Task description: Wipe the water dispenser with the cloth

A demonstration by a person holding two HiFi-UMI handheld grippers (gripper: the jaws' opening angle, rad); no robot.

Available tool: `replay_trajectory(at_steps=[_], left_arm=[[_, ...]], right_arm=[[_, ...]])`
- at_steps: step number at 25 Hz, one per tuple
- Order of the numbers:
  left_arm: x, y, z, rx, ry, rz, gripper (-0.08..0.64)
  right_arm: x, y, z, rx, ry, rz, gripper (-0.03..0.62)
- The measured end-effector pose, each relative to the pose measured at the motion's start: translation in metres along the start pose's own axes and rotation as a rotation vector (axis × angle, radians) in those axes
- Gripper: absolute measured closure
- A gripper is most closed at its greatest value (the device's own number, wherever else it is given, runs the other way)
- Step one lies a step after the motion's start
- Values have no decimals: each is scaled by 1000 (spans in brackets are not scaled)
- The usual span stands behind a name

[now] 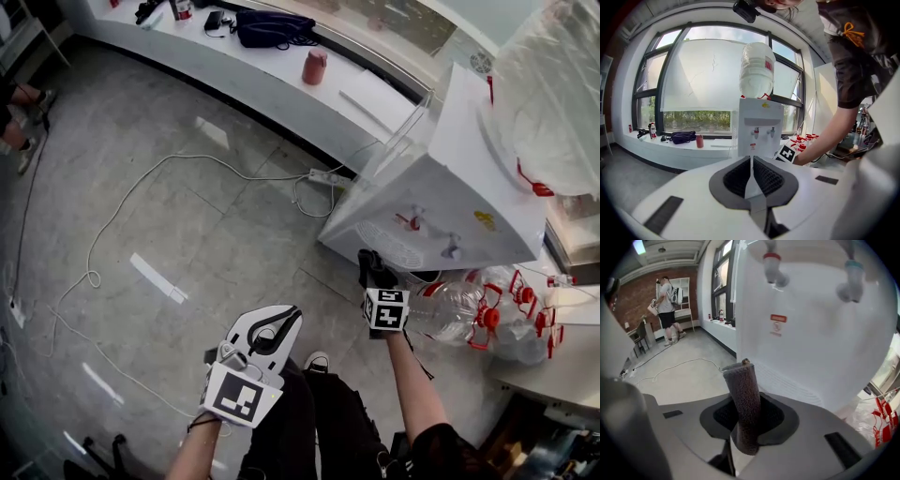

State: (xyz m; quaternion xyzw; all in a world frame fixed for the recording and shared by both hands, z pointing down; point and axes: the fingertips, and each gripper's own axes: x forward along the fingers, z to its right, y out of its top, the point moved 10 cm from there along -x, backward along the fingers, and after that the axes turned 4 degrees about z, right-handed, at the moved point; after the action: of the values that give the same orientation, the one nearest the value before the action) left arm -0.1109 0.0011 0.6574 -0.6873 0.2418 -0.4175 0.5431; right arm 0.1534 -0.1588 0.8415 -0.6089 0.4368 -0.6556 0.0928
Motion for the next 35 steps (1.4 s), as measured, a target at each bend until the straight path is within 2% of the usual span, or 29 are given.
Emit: replay_trajectory(at_steps=[7, 13, 19, 26, 30, 35], left_arm=[[-1, -18, -17, 1, 37, 8, 531], [0, -47, -29, 32, 39, -13, 531], [6, -60, -30, 29, 36, -32, 531], [14, -37, -19, 36, -10, -41, 531], [19, -24, -14, 50, -37, -47, 531], [27, -13, -6, 55, -59, -60, 531]], right_arm=[[58, 11, -57, 71, 71, 30, 485], [101, 7, -65, 126, 36, 41, 485], [106, -12, -28, 198, -57, 20, 485], [62, -50, 35, 168, -186, -59, 485], [37, -71, 74, 187, -266, -99, 484], [11, -81, 115, 168, -332, -121, 483]])
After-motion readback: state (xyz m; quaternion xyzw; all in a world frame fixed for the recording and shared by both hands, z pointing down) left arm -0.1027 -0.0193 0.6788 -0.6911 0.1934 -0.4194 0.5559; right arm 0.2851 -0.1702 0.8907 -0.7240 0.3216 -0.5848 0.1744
